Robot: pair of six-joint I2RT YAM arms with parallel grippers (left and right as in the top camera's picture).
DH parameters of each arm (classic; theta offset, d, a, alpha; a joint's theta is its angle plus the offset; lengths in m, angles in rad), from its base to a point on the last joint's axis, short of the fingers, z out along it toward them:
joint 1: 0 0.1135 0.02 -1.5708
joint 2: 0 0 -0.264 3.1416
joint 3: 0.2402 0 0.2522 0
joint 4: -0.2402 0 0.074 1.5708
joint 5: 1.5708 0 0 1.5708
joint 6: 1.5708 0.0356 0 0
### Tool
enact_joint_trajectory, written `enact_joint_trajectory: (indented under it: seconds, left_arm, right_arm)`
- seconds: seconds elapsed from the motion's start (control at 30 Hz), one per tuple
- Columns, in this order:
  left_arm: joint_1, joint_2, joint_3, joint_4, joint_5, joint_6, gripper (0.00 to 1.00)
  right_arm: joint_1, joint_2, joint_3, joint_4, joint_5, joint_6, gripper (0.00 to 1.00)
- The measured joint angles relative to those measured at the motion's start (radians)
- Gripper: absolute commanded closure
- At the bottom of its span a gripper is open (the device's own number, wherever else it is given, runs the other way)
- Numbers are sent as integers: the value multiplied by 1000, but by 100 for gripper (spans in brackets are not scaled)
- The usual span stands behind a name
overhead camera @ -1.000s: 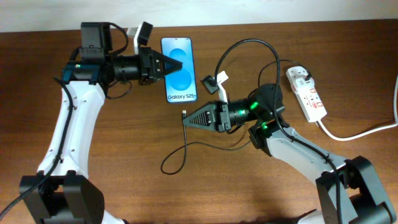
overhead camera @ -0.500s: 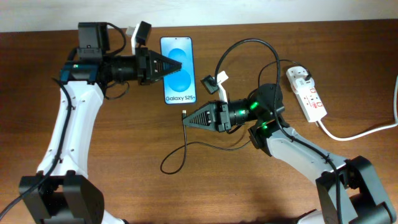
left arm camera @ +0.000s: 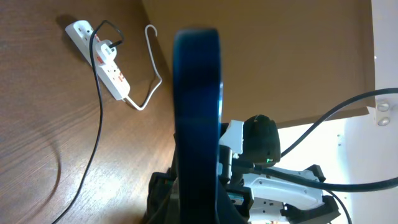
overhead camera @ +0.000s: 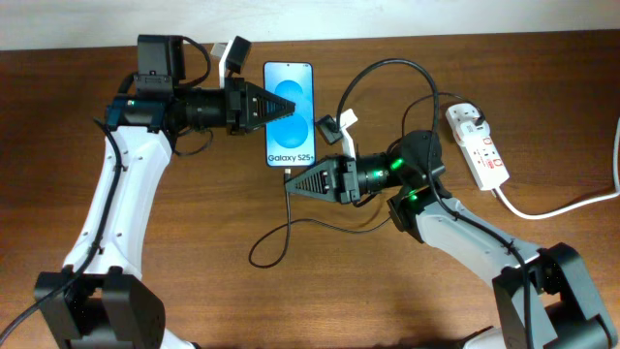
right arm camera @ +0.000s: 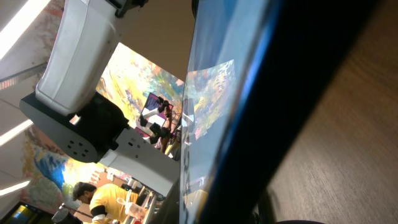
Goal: Plug charger to phone and switch on socket
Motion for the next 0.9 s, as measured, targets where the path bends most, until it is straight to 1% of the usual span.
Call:
enact_joint_trajectory:
  seconds: [0.17, 0.9]
  left_arm:
    - [0, 0, 0, 0, -4, 0, 100]
    - [0, 0, -1, 0, -4, 3, 100]
  right_arm:
    - [-21, 0, 0, 0, -23, 0, 96]
    - [-7, 0, 4, 19, -37, 5, 96]
